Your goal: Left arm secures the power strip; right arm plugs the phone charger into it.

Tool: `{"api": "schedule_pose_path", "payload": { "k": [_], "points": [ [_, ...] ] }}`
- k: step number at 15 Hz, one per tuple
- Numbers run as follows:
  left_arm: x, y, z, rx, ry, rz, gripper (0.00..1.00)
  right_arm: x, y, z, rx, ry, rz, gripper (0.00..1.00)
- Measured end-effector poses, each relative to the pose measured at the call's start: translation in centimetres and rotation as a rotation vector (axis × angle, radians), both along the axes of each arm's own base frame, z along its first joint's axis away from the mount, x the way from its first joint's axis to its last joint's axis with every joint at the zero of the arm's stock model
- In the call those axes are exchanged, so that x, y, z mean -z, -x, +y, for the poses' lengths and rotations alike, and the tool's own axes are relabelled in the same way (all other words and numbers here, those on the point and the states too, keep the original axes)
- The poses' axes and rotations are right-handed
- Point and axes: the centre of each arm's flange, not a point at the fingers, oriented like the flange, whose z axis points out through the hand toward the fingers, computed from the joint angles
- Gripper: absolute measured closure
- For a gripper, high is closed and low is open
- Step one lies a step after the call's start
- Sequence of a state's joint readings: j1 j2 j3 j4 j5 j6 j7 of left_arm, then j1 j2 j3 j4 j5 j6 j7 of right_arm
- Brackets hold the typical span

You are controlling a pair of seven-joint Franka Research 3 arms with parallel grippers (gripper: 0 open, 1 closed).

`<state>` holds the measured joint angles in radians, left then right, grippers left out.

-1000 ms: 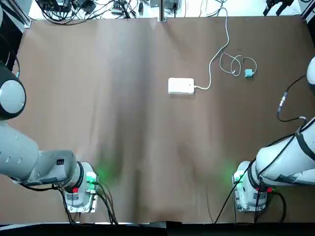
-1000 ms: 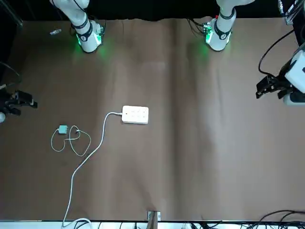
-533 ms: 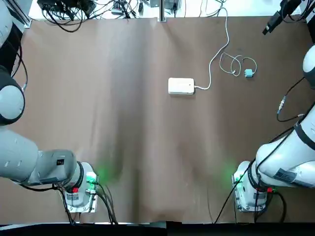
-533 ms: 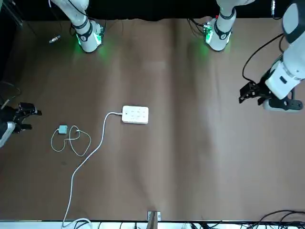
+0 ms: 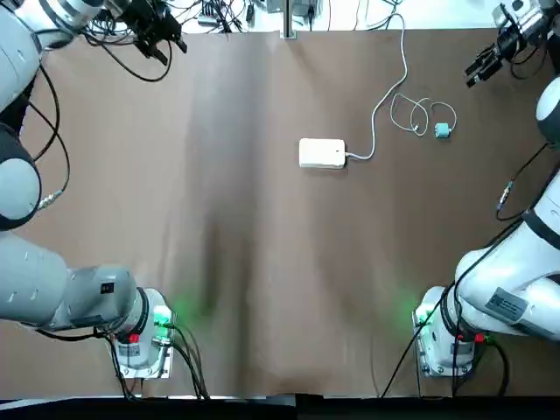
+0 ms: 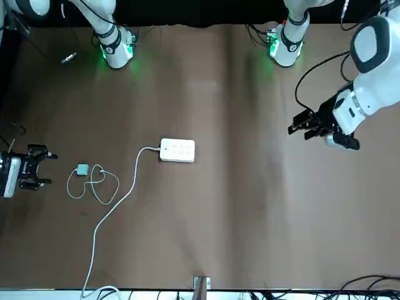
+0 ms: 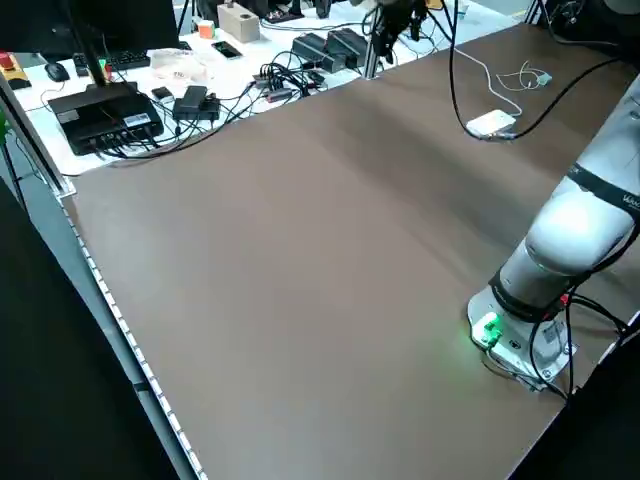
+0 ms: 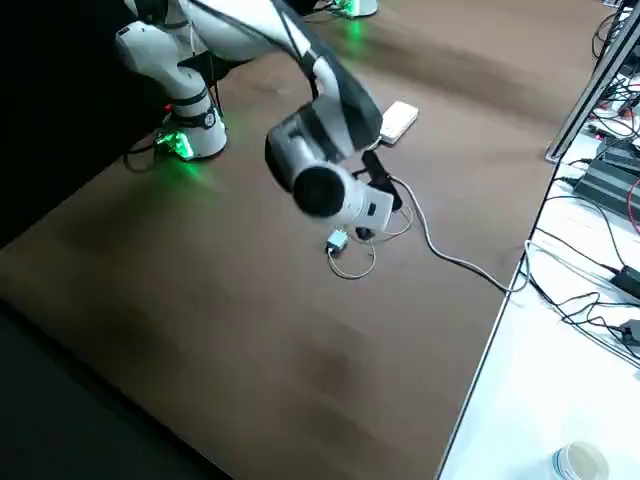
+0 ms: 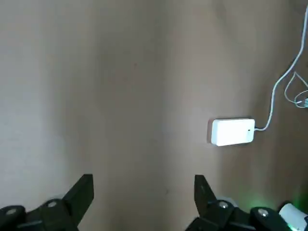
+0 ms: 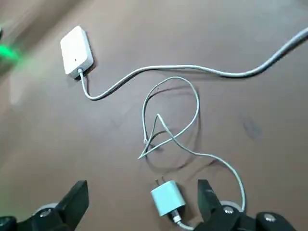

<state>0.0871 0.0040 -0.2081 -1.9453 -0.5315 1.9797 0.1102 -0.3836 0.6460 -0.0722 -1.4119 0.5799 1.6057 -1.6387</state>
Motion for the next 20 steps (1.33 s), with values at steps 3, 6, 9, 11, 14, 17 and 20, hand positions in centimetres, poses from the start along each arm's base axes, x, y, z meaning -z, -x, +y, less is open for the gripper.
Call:
{"api": "schedule_pose_path", "payload": {
  "k": [3, 6, 9, 11, 14, 17, 20],
  "points": [
    [2.6, 0.7, -4.2, -0.004, 0.048, -0.03, 0.07, 3.8, 0.1, -0.9, -0.062, -0.123, -0.115, 0.0],
    [5.4, 1.2, -9.4, 0.009, 0.088, -0.044, 0.34, 8.5, 1.1, -2.1, -0.164, -0.205, -0.229, 0.0],
    [9.1, 1.1, -12.6, -0.009, 0.144, -0.028, 0.62, 12.1, 2.0, -2.8, -0.255, -0.286, -0.352, 0.0],
    [12.4, 1.0, -14.4, -0.021, 0.177, 0.0, 0.85, 14.5, 2.9, -2.9, -0.301, -0.337, -0.4, 0.0],
    [16.0, 1.0, -15.7, -0.028, 0.223, 0.04, 0.99, 17.4, 4.0, -3.0, -0.282, -0.425, -0.447, 0.02],
    [17.8, 0.9, -17.7, -0.047, 0.246, 0.008, 0.99, 19.6, 4.9, -3.5, -0.231, -0.48, -0.459, 0.04],
    [22.0, 1.2, -21.7, -0.054, 0.273, -0.026, 0.99, 21.0, 5.9, -4.0, -0.179, -0.532, -0.465, 0.04]
  ]
}}
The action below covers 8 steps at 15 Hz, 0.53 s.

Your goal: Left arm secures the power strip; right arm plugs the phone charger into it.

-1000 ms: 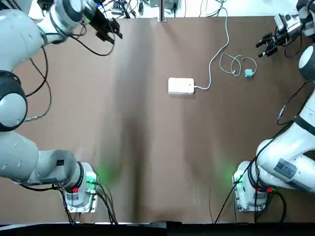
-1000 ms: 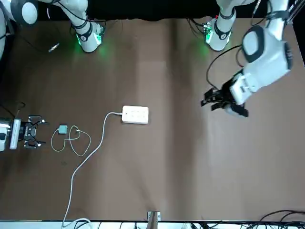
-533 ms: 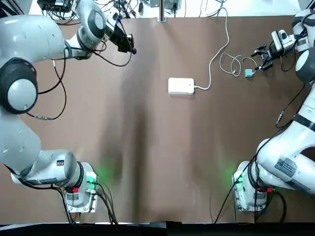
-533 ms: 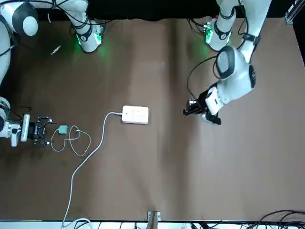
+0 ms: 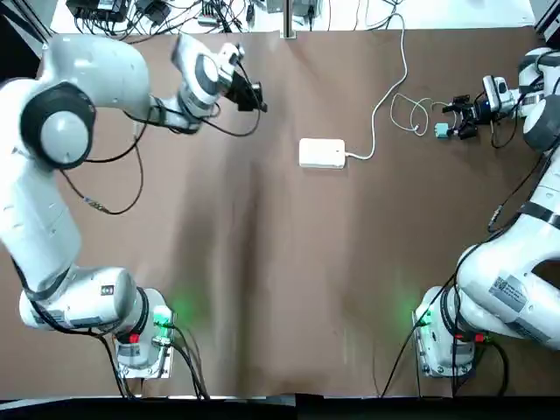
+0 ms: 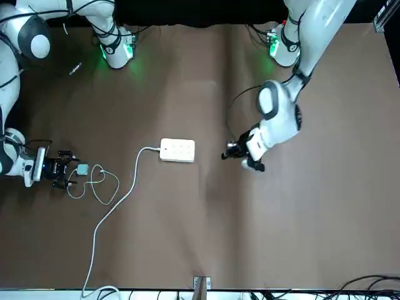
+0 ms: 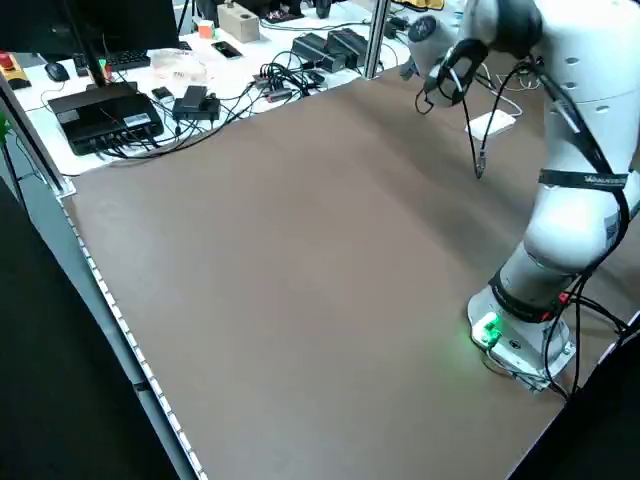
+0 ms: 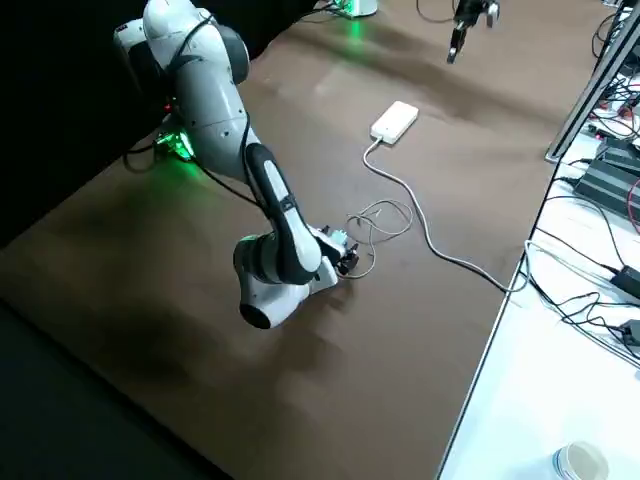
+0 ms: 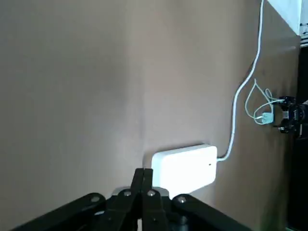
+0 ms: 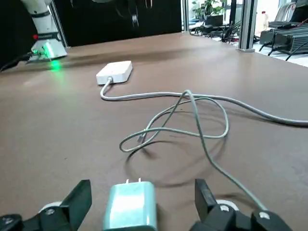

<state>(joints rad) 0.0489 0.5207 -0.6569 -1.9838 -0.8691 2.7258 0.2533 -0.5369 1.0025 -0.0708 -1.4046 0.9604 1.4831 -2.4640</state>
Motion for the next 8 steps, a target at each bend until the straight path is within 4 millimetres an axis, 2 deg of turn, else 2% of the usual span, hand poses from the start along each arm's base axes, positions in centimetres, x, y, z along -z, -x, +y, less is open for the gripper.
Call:
{"api": "schedule_pose_path", "payload": {
  "k": [1, 3, 5, 7, 8],
  "points": [
    [3.7, 0.4, -2.1, 0.011, 0.009, -0.02, 0.99, 0.9, 0.6, -0.1, 0.007, -0.024, 0.01, 0.05],
    [6.0, 0.6, -3.4, 0.016, 0.011, -0.022, 0.99, 1.6, 0.9, 0.1, 0.004, -0.042, 0.011, 0.05],
    [6.5, 0.7, -4.3, 0.023, 0.021, -0.021, 0.99, 2.0, 0.9, 0.4, -0.003, -0.051, 0.001, 0.06],
    [5.9, 0.9, -5.5, 0.03, 0.035, -0.027, 0.99, 2.2, 0.9, 0.6, -0.01, -0.056, -0.01, 0.07],
    [5.6, 1.0, -6.1, 0.034, 0.041, -0.028, 0.99, 2.3, 0.8, 0.7, -0.015, -0.057, -0.021, 0.11]
  ]
}}
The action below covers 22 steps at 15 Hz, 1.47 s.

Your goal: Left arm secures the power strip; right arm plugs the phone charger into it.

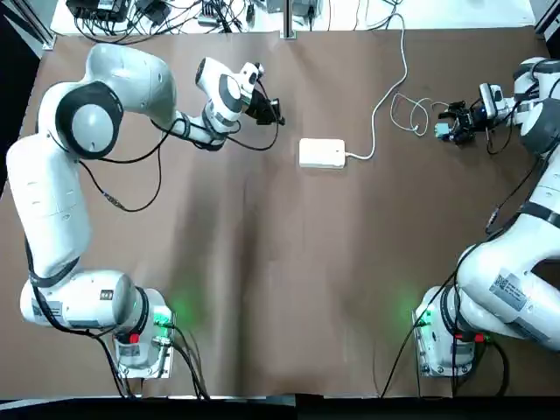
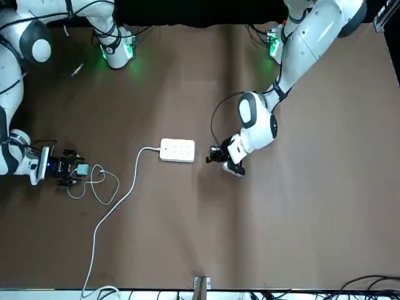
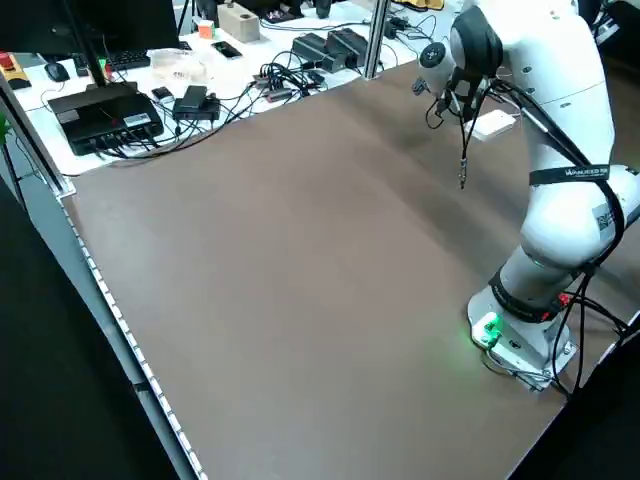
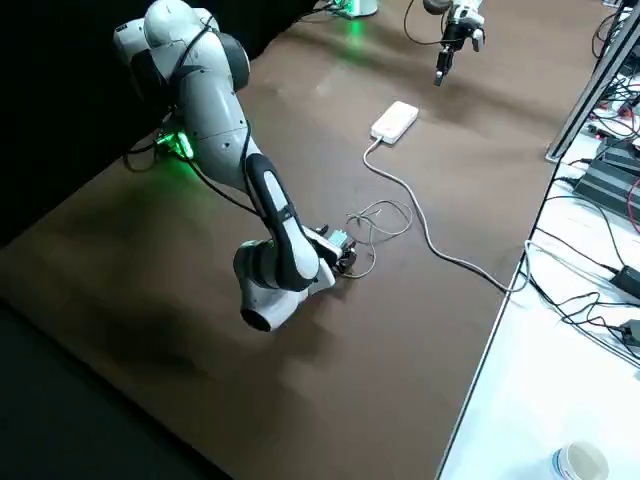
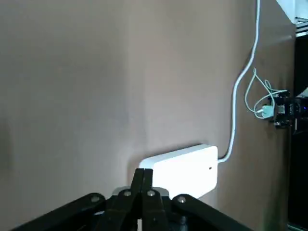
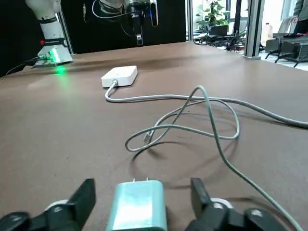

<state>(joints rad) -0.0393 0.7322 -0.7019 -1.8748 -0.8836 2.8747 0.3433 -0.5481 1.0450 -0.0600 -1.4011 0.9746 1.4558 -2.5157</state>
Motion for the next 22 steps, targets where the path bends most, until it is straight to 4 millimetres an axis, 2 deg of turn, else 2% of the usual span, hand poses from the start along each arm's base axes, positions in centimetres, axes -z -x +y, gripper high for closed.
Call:
{"api": "schedule_pose_path", "payload": {
  "k": [4, 9, 13, 17, 22],
  "points": [
    [-0.4, 1.2, -3.1, 0.03, 0.022, 0.001, 0.99, 0.9, 0.3, 0.3, -0.015, -0.009, -0.029, 0.17],
    [0.8, 3.4, -6.6, 0.052, 0.05, 0.045, 0.99, 1.7, 0.3, 0.3, -0.017, -0.012, -0.028, 0.21],
    [1.7, 3.7, -7.7, 0.063, 0.059, 0.057, 0.99, 1.6, 0.2, 0.1, -0.017, -0.009, -0.034, 0.22],
    [4.4, 4.7, -8.5, 0.052, 0.048, 0.083, 0.99, 1.4, 0.3, -0.7, -0.006, -0.003, -0.038, 0.22],
    [5.3, 4.9, -9.6, 0.052, 0.057, 0.09, 0.99, 1.5, 0.4, -0.9, -0.002, -0.004, -0.037, 0.25]
  ]
}}
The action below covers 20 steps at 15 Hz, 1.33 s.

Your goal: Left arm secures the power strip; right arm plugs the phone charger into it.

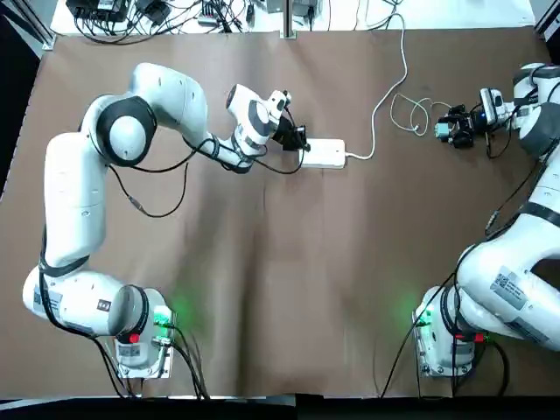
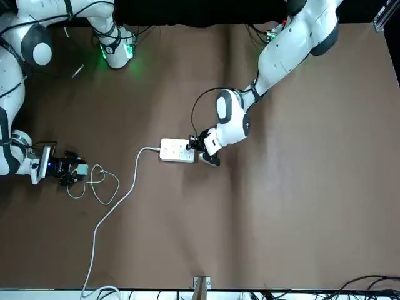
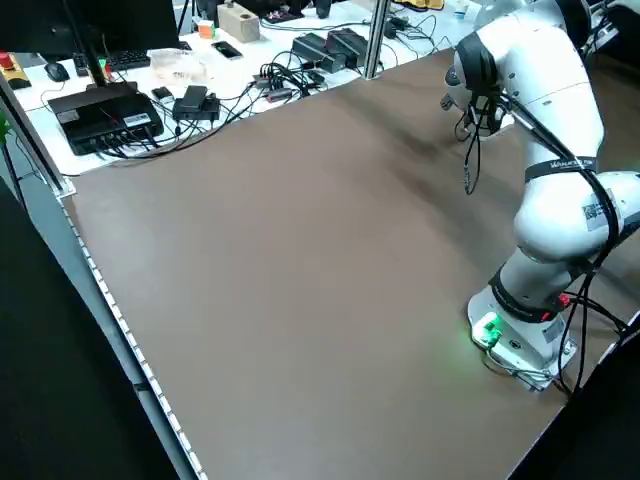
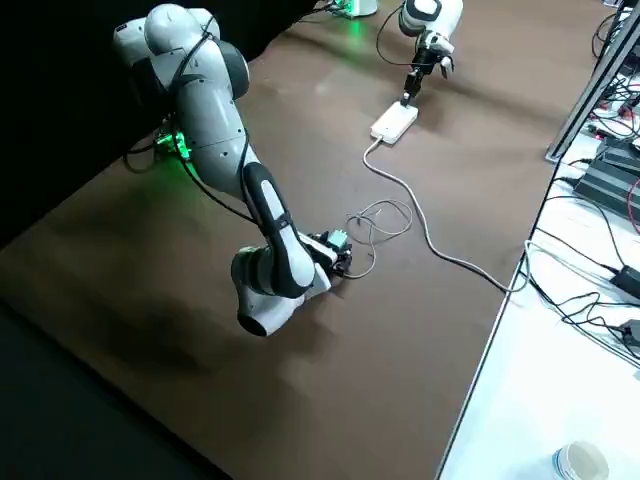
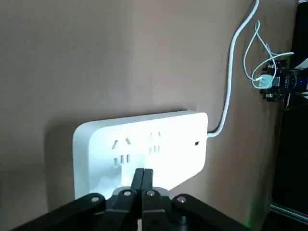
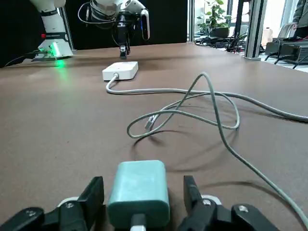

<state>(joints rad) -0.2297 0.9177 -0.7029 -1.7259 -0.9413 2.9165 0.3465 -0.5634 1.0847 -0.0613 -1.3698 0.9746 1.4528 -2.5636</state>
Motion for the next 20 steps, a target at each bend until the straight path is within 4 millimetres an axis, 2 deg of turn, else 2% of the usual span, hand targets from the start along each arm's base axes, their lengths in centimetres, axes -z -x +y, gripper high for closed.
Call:
{"api": "schedule_pose_path", "payload": {
  "k": [2, 8, 9, 11, 12, 17, 20],
  "points": [
    [0.1, 0.0, -0.4, -0.002, 0.004, -0.002, 0.99, 0.1, 0.0, 0.0, 0.0, -0.001, 0.0, 0.33],
    [0.3, -0.6, -0.2, 0.003, 0.005, -0.024, 0.99, 0.1, 0.0, 0.1, -0.002, -0.003, -0.01, 0.39],
    [0.4, -0.8, -0.1, 0.002, 0.002, -0.028, 0.99, 0.1, 0.0, 0.1, -0.004, -0.004, -0.016, 0.46],
    [0.6, -1.1, 0.2, 0.006, -0.004, -0.037, 0.99, 0.2, 0.0, 0.1, -0.005, -0.005, -0.023, 0.47],
    [0.7, -1.1, 0.2, 0.007, -0.006, -0.038, 0.99, 0.2, 0.0, 0.2, -0.007, -0.006, -0.031, 0.52],
    [0.9, -1.1, 0.2, 0.008, -0.006, -0.036, 0.99, 0.2, -0.1, 0.1, -0.009, -0.005, -0.037, 0.52],
    [0.9, -1.1, 0.2, 0.008, -0.006, -0.036, 0.99, -0.6, -0.8, -0.1, 0.002, 0.022, -0.034, 0.52]
  ]
}}
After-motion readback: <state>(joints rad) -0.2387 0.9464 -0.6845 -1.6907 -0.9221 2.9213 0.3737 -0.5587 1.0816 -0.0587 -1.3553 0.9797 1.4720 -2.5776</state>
